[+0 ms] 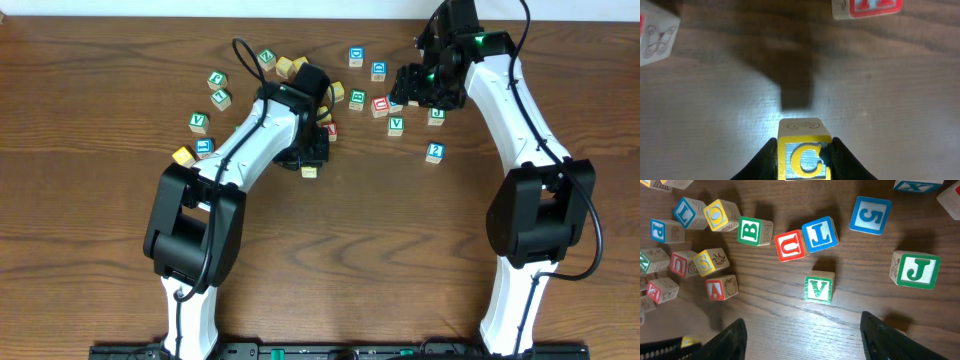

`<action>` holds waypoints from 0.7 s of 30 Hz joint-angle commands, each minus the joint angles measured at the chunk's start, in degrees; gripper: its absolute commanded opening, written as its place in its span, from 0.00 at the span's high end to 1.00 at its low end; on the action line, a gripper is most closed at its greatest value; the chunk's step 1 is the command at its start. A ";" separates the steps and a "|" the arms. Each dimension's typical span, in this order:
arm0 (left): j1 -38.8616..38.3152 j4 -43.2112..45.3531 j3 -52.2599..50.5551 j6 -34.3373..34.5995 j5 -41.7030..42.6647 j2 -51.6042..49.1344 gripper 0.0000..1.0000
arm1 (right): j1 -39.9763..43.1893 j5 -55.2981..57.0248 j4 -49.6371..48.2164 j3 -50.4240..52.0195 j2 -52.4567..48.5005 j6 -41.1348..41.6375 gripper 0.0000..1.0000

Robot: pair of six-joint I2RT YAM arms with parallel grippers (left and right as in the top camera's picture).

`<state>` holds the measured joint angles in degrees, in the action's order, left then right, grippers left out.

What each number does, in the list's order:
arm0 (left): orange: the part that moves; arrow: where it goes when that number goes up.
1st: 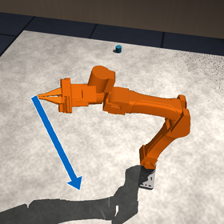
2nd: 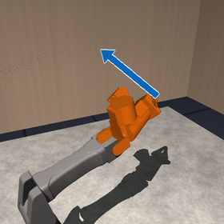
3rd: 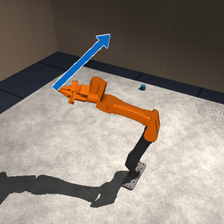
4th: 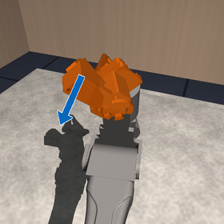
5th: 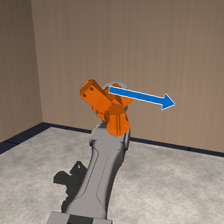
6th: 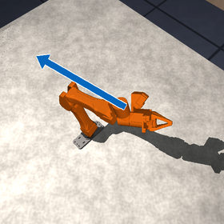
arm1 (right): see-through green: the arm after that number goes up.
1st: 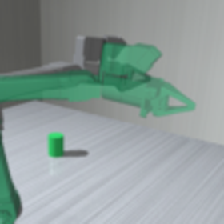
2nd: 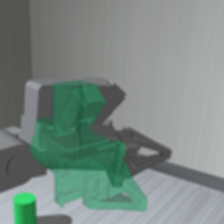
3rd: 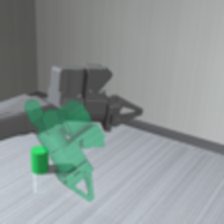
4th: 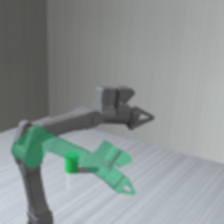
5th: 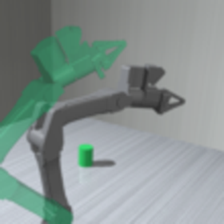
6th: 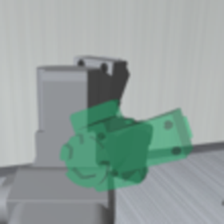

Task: Spell out CORL
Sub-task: 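Lower the yellow C block onto open table below the pile, open left gripper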

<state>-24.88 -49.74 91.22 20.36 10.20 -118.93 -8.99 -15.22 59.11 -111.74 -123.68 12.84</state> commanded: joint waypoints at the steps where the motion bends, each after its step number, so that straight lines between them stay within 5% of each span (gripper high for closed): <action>1: -0.33 2.62 -2.64 2.54 -0.39 -0.68 0.75 | 0.55 -0.07 0.09 -1.09 1.53 -0.94 0.32; 10: -0.33 5.90 -4.68 2.91 -0.33 -0.66 0.75 | 0.55 0.28 0.11 -1.09 1.53 -0.92 0.30; 15: -0.33 5.97 -4.68 2.89 -0.33 -0.66 0.55 | 0.55 0.28 0.04 -1.09 1.53 -0.90 0.30; 21: -0.33 6.23 -4.63 2.89 -0.33 -0.63 0.52 | 0.55 0.26 0.11 -1.09 1.53 -0.90 0.29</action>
<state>-24.97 -43.46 86.80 22.94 10.20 -118.93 -8.99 -15.20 59.11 -111.74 -123.68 12.73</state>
